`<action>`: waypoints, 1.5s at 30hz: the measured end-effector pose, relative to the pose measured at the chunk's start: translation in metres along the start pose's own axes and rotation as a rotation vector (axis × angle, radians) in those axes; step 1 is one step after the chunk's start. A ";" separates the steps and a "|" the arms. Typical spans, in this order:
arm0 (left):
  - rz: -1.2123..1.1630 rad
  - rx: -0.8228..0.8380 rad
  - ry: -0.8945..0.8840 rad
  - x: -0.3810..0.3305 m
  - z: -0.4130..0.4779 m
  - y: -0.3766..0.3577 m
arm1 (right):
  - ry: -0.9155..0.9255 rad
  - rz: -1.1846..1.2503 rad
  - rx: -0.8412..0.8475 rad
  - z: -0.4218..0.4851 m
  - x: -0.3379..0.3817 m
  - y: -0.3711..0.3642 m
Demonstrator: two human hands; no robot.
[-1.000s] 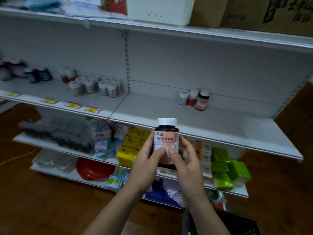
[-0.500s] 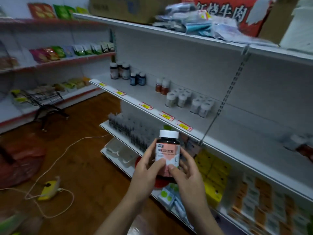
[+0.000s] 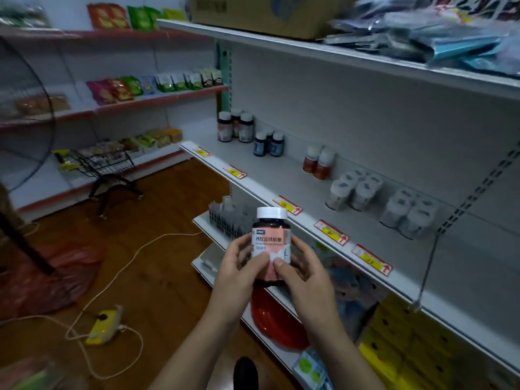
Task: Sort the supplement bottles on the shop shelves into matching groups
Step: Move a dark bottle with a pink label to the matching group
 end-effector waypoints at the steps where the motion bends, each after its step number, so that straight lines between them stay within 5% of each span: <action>1: 0.009 -0.019 0.002 -0.001 0.017 0.005 | -0.007 0.007 0.012 0.018 -0.004 -0.007; 8: 0.168 -0.122 0.016 -0.027 0.146 0.039 | -0.082 0.094 0.116 0.150 -0.016 -0.053; 22: 0.222 -0.146 0.001 -0.050 0.330 0.097 | -0.060 -0.104 0.105 0.349 -0.042 -0.124; 35: 0.510 0.065 0.007 -0.072 0.569 0.165 | -0.110 -0.293 -0.293 0.544 -0.040 -0.213; 45: 0.392 0.294 0.127 -0.067 0.629 0.176 | -0.127 -0.402 -0.545 0.603 -0.048 -0.224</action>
Point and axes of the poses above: each hand's wrist, its own z-axis towards the middle knuckle, its own y-axis out of the back of the hand, x = y × z, the point moved 5 cm from there along z, towards the middle knuckle, and after that the axes turned 6 degrees about -z, right-handed, at the moved point
